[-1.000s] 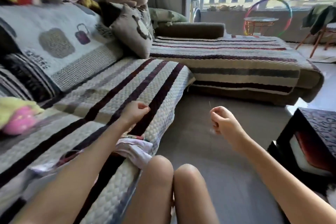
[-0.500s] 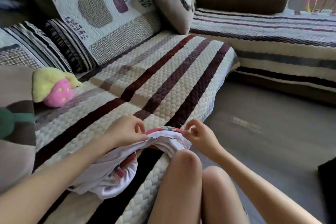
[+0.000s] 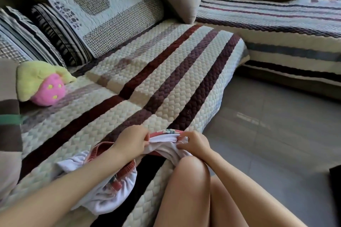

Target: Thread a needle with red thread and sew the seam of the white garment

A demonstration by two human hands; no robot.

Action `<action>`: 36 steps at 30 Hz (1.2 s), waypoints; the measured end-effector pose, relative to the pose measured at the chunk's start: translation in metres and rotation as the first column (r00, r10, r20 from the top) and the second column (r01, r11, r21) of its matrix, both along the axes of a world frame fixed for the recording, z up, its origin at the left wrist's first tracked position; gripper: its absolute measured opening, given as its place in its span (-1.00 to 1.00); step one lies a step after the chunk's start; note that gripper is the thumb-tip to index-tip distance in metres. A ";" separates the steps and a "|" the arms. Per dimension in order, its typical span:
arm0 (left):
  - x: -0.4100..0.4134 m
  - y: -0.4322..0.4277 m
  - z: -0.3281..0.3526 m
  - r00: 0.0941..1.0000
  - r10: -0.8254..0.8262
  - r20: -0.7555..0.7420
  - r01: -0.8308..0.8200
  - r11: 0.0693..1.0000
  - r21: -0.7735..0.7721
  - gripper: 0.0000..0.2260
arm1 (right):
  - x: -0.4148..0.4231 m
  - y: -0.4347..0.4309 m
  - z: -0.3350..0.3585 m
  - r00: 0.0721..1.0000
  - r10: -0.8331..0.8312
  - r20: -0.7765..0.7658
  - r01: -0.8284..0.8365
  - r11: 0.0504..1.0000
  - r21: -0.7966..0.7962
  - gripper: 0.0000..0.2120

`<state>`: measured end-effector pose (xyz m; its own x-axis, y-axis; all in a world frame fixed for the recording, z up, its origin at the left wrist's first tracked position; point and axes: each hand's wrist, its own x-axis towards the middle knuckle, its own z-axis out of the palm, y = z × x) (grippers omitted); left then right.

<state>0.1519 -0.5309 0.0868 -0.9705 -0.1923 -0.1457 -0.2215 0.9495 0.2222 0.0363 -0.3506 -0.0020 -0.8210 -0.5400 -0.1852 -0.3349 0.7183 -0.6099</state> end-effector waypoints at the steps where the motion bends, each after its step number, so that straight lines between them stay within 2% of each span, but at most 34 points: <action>1: -0.001 -0.001 0.004 0.999 0.030 -0.011 -0.030 0.998 0.049 -0.91 | -0.001 -0.001 -0.002 1.000 0.009 0.003 -0.009 1.000 -0.005 -0.76; 4: -0.002 0.001 0.019 0.996 0.082 -0.026 -0.073 0.966 0.250 -0.93 | -0.003 -0.003 -0.005 0.999 0.041 0.003 -0.041 0.999 -0.033 -0.84; 7: 0.000 0.005 0.032 0.997 0.067 -0.036 -0.052 0.946 0.319 -0.93 | -0.002 0.002 0.000 0.998 0.059 0.021 -0.056 0.994 -0.097 -0.96; 10: 0.006 0.006 0.039 0.997 0.075 -0.030 -0.056 0.914 0.402 -0.94 | -0.006 0.027 0.018 0.996 0.018 0.087 0.004 0.971 -0.241 -0.78; 13: 0.015 0.018 0.054 0.998 0.062 -0.021 -0.044 0.871 0.490 -0.94 | -0.005 0.069 0.057 0.991 -0.039 0.131 0.083 0.935 -0.346 -0.76; 17: 0.024 0.049 0.084 0.997 -0.022 -0.074 0.058 0.849 0.525 -0.92 | 0.010 0.126 0.121 0.999 -0.050 0.016 0.052 0.947 -0.317 -0.83; 22: 0.051 0.106 0.139 0.979 -0.164 -0.118 0.200 0.695 0.691 -0.90 | 0.069 0.208 0.220 0.999 0.023 0.043 -0.007 0.942 -0.336 -0.84; 25: 0.079 0.138 0.161 0.928 -0.338 -0.160 0.346 0.616 0.708 -0.79 | 0.126 0.253 0.266 0.995 0.079 0.057 -0.059 0.955 -0.292 -0.82; 28: 0.093 0.152 0.154 0.870 -0.476 -0.130 0.414 0.560 0.718 -0.86 | 0.169 0.275 0.270 0.984 0.127 0.124 -0.091 0.961 -0.261 -0.84; 30: 0.095 0.157 0.136 0.834 -0.541 -0.111 0.468 0.587 0.661 -0.89 | 0.187 0.281 0.247 0.977 0.124 0.176 -0.087 0.975 -0.203 -0.86; 33: 0.092 0.163 0.106 0.818 -0.572 -0.057 0.512 0.679 0.527 -0.88 | 0.199 0.282 0.204 0.978 0.050 0.204 -0.026 0.993 -0.117 -0.82; 36: 0.083 0.171 0.081 0.797 -0.603 0.025 0.521 0.708 0.477 -0.85 | 0.206 0.284 0.172 0.974 -0.052 0.221 0.071 0.994 -0.081 -0.84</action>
